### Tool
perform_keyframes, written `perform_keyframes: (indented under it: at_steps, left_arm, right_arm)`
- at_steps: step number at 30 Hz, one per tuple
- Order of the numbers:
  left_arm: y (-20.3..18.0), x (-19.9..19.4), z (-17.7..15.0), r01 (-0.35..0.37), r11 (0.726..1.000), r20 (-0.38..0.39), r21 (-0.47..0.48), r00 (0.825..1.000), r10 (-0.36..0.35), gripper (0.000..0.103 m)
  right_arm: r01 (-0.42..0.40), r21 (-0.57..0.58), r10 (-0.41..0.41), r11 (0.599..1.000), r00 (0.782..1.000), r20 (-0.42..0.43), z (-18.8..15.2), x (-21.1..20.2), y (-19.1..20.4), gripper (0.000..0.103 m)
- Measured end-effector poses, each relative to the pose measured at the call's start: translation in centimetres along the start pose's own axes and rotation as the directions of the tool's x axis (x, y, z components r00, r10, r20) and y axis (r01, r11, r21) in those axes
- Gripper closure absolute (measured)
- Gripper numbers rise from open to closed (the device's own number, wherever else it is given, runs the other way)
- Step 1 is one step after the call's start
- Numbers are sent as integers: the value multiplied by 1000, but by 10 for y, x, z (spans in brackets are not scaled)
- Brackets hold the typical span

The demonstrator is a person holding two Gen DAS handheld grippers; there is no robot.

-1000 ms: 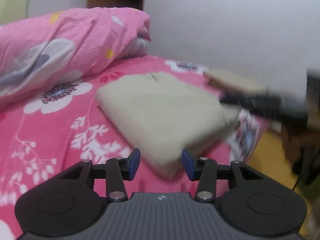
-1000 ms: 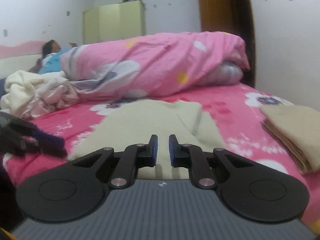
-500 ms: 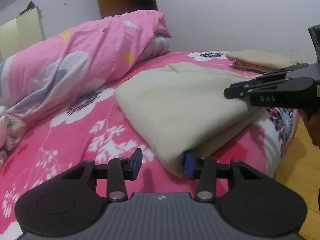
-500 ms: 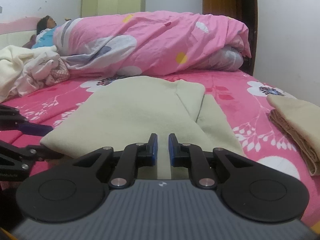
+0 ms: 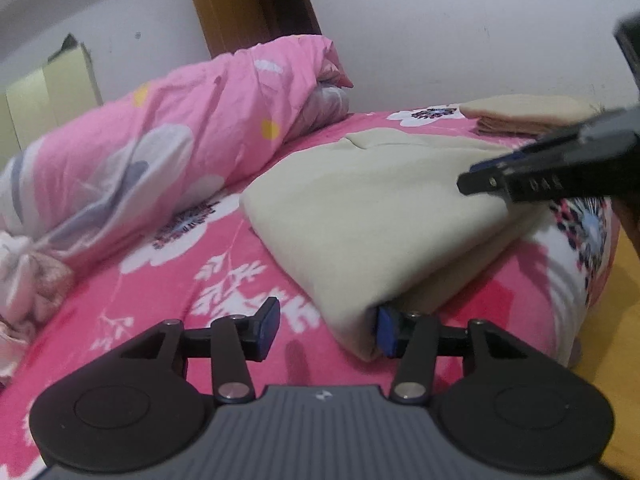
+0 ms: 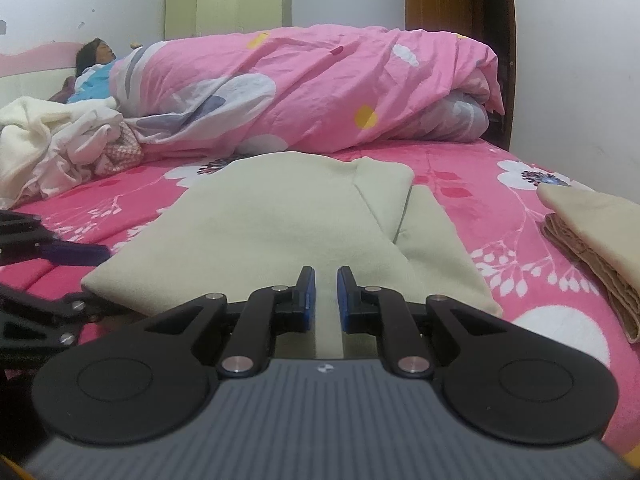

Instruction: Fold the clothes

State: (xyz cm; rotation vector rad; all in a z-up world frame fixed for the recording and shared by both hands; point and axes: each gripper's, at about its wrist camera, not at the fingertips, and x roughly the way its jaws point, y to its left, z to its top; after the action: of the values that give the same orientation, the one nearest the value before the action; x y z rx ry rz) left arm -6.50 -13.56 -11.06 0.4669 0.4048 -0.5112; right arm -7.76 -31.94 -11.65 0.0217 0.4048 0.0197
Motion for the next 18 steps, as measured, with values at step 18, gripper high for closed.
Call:
perform_keyframes:
  at_steps: [18]
  left_arm:
    - [-7, 36, 19, -136, 990, -2, 26, 991, 136, 43]
  right_arm:
    - [-42, 1, 42, 999, 999, 6, -2, -2, 3, 93]
